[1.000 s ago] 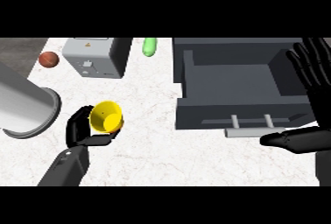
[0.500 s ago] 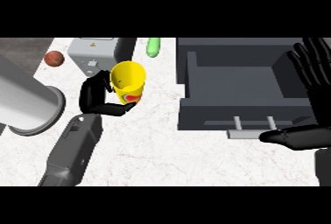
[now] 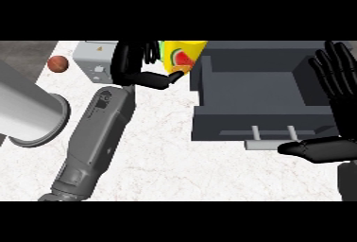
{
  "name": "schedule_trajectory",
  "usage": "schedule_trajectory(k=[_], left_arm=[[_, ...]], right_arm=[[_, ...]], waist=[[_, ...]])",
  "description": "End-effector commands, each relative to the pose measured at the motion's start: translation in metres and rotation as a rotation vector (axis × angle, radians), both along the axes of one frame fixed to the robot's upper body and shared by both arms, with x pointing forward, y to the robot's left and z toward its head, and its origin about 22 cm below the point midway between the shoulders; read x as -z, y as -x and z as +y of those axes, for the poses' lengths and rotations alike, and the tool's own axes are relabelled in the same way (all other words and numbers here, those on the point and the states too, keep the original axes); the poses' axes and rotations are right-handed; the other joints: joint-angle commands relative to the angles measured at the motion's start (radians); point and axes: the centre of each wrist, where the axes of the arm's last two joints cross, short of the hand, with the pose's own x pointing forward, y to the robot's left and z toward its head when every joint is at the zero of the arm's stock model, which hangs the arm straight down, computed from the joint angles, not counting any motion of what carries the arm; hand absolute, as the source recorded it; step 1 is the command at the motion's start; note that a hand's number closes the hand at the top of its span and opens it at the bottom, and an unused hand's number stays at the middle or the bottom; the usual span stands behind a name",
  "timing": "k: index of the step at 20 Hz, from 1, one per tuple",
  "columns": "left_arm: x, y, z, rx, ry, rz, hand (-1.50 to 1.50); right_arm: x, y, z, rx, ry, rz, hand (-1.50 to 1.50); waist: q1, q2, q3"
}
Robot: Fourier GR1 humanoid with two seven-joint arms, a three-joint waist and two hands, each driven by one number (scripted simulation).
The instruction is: Pick up the cup, place it into the drawer and close the drawer
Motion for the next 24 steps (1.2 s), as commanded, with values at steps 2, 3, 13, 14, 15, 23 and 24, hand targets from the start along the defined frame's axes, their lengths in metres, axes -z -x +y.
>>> schedule_trajectory(k=[2, 3, 13, 14, 15, 23, 24], left_arm=[[-0.074, -0.008, -0.05, -0.009, -0.046, 0.005, 1.5], [-0.073, -0.012, -0.054, -0.022, -0.06, 0.018, 1.5], [-0.089, -0.019, -0.106, -0.101, -0.217, 0.218, 1.5], [-0.09, -0.022, -0.106, -0.115, -0.229, 0.22, 1.5], [-0.085, -0.025, -0.103, -0.122, -0.232, 0.246, 1.5], [-0.06, -0.025, -0.103, -0.033, -0.433, 0.36, 1.5], [-0.04, -0.022, -0.096, -0.044, -0.471, 0.368, 1.5]], right_arm=[[-0.014, -0.002, 0.005, -0.001, 0.009, -0.002, -1.5], [-0.011, -0.003, 0.02, -0.002, -0.014, -0.022, -1.5], [0.001, -0.006, 0.012, -0.028, -0.012, -0.019, -1.5], [-0.004, -0.016, 0.006, -0.061, 0.003, -0.029, -1.5], [-0.003, -0.007, -0.002, -0.048, -0.007, -0.041, -1.5], [-0.016, -0.026, 0.022, -0.084, -0.01, -0.058, -1.5], [-0.014, -0.021, 0.019, -0.096, 0.007, -0.063, -1.5]], waist=[[-0.016, 0.002, -0.001], [-0.019, 0.007, -0.001], [-0.061, 0.016, 0.0], [-0.081, 0.026, 0.001], [-0.08, 0.025, 0.001], [-0.125, 0.042, 0.001], [-0.139, 0.04, 0.001]])
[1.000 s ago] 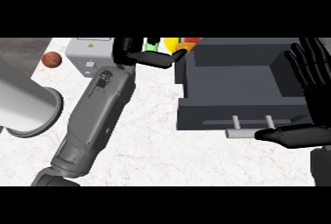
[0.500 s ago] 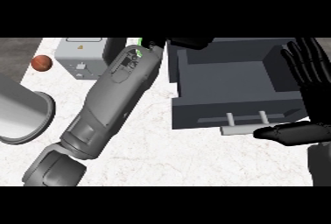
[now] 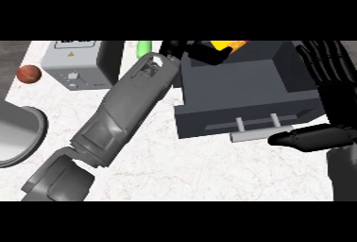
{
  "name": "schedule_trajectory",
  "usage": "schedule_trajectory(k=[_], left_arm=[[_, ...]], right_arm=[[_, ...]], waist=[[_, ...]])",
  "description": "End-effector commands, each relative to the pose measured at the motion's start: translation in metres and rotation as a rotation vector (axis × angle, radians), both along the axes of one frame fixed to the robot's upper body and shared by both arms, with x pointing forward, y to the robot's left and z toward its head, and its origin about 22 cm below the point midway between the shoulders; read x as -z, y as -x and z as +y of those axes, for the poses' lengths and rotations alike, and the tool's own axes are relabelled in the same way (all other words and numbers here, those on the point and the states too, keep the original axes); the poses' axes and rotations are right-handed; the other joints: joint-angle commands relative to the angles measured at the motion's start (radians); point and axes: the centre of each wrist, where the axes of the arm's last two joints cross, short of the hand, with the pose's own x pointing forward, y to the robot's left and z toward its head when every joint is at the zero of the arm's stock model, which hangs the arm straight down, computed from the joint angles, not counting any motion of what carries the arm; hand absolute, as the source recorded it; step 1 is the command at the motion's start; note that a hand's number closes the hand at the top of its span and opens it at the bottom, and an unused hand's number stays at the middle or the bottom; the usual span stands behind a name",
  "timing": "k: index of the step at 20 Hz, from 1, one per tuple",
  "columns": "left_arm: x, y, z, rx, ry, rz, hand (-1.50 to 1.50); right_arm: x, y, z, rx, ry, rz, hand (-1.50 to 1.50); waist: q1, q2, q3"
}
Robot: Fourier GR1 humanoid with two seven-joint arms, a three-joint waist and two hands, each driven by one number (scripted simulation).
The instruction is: Pick up the cup, place it into the drawer and close the drawer
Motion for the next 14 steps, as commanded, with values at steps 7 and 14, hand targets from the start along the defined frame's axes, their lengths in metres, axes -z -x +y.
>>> schedule_trajectory(k=[7, 14], left_arm=[[0.039, 0.007, 0.01, 0.04, -0.049, 0.069, -1.5], [0.032, 0.01, 0.007, 0.066, 0.185, 0.031, -1.5]], right_arm=[[-0.006, -0.013, 0.013, -0.089, 0.007, -0.021, -1.5], [-0.012, -0.013, 0.047, -0.424, 0.004, -0.008, 1.5]], waist=[[-0.071, 0.021, 0.0], [-0.094, 0.024, -0.002]])
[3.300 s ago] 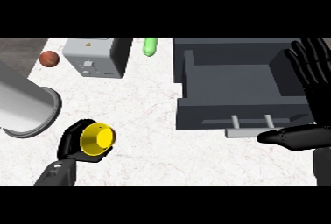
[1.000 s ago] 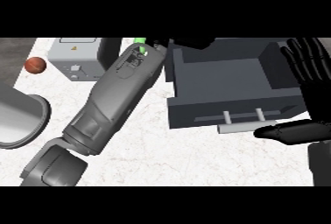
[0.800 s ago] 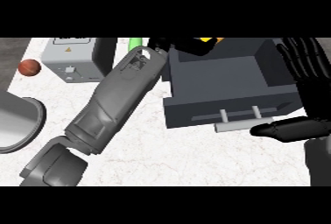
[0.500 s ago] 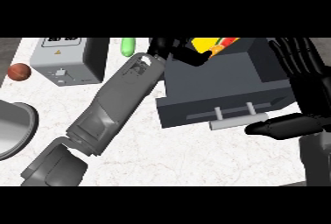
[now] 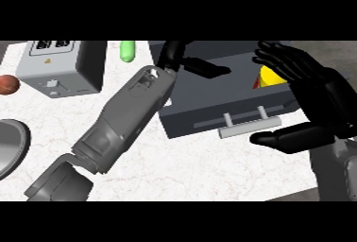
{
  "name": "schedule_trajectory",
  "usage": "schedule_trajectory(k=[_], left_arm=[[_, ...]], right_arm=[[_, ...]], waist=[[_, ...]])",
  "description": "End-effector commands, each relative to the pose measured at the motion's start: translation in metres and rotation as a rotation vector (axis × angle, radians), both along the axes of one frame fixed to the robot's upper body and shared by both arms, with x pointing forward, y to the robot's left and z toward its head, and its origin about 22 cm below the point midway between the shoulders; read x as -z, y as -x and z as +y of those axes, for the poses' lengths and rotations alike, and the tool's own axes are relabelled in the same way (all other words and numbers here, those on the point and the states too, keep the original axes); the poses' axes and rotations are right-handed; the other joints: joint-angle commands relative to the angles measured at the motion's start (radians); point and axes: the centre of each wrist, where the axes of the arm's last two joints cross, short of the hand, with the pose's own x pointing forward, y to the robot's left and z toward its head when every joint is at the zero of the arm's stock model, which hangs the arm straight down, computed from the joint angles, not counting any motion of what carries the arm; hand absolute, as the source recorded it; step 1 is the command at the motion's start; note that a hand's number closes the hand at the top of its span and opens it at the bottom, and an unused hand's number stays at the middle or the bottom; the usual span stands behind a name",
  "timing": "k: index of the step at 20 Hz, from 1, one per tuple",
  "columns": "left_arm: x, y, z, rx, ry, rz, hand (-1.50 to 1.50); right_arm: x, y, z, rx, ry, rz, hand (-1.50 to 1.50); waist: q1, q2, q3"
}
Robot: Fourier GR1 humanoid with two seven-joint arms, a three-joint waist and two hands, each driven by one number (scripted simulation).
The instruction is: Pick up the cup, place it into the drawer and close the drawer
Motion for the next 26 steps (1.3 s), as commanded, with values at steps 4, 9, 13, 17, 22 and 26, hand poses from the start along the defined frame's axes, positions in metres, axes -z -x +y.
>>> schedule_trajectory(k=[4, 9, 13, 17, 22, 26], left_arm=[[-0.018, 0.0, -0.005, 0.023, 0.236, -0.102, -1.5], [-0.015, 0.0, -0.003, -0.064, 0.267, -0.129, -1.5], [-0.008, -0.002, 0.001, -0.078, 0.289, -0.1, -1.5], [-0.014, -0.002, -0.001, -0.08, 0.334, -0.097, -1.5], [0.015, 0.004, 0.013, -0.084, 0.381, -0.103, -1.5], [0.024, 0.007, 0.02, -0.04, 0.41, -0.103, -1.5]], right_arm=[[0.004, 0.003, 0.031, -0.339, 0.108, 0.056, 1.5], [0.009, 0.009, 0.018, -0.365, 0.469, 0.133, 1.5], [0.022, 0.02, 0.003, -0.26, 0.622, 0.179, -1.5], [0.032, 0.02, 0.016, -0.13, 0.787, 0.097, -1.5], [0.096, 0.008, 0.022, -0.065, 0.863, 0.181, -1.5], [0.138, -0.01, 0.023, -0.119, 0.968, 0.229, -1.5]], waist=[[0.022, -0.008, -0.002], [0.063, -0.024, -0.002], [0.116, -0.035, -0.001], [0.154, -0.036, 0.0], [0.2, -0.041, 0.0], [0.239, -0.042, 0.0]])
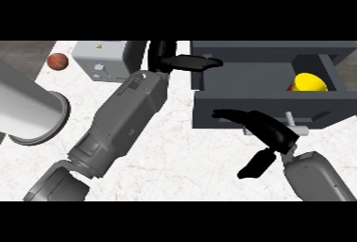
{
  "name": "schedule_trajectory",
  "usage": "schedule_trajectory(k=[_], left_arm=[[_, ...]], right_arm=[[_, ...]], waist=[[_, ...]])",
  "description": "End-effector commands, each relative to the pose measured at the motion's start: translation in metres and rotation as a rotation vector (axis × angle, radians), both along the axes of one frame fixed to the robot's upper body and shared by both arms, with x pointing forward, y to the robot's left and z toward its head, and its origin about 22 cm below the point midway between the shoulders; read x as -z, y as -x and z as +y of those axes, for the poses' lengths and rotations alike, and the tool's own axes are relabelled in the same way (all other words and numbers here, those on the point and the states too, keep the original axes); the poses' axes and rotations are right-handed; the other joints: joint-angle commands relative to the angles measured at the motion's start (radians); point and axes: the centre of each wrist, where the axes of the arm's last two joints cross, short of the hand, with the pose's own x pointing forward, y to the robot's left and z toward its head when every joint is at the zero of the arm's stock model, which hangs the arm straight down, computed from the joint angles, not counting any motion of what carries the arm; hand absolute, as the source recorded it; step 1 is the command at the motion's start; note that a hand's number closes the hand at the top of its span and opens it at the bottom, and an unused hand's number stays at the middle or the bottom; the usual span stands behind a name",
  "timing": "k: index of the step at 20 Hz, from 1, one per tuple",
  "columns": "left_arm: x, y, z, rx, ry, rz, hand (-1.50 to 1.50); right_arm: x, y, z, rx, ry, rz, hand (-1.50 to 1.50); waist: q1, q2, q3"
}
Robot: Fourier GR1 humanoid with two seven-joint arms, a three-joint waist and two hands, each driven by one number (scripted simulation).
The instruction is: Pick up the cup, place it into the drawer and close the drawer
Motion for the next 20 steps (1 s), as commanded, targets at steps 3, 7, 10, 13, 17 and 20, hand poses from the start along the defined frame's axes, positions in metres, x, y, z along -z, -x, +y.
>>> schedule_trajectory(k=[3, 7, 10, 13, 17, 20], left_arm=[[0.008, -0.001, 0.029, -0.019, 0.051, -0.002, -1.5], [0.02, 0.004, 0.045, -0.001, 0.045, 0.0, -1.5], [0.041, 0.012, 0.063, 0.002, 0.046, 0.018, -1.5], [0.027, 0.011, 0.063, 0.039, 0.052, -0.001, -1.5], [0.034, 0.015, 0.077, 0.043, 0.06, 0.004, -1.5], [0.029, 0.014, 0.085, 0.046, 0.05, -0.005, -1.5]], right_arm=[[0.055, -0.032, -0.011, 0.005, 0.136, 0.058, 1.5], [0.066, -0.063, -0.01, 0.097, 0.116, 0.033, 1.5], [0.071, -0.073, -0.01, 0.107, 0.06, -0.018, 1.5], [0.057, -0.089, -0.048, 0.179, 0.03, -0.06, 1.5], [0.014, -0.119, -0.056, 0.258, -0.055, -0.148, 1.5], [-0.007, -0.132, -0.064, 0.331, -0.068, -0.194, 1.5]], waist=[[0.042, -0.002, 0.0], [0.071, 0.0, 0.002], [0.092, 0.006, 0.002], [0.124, 0.01, 0.004], [0.142, 0.014, 0.004], [0.159, 0.023, 0.005]])
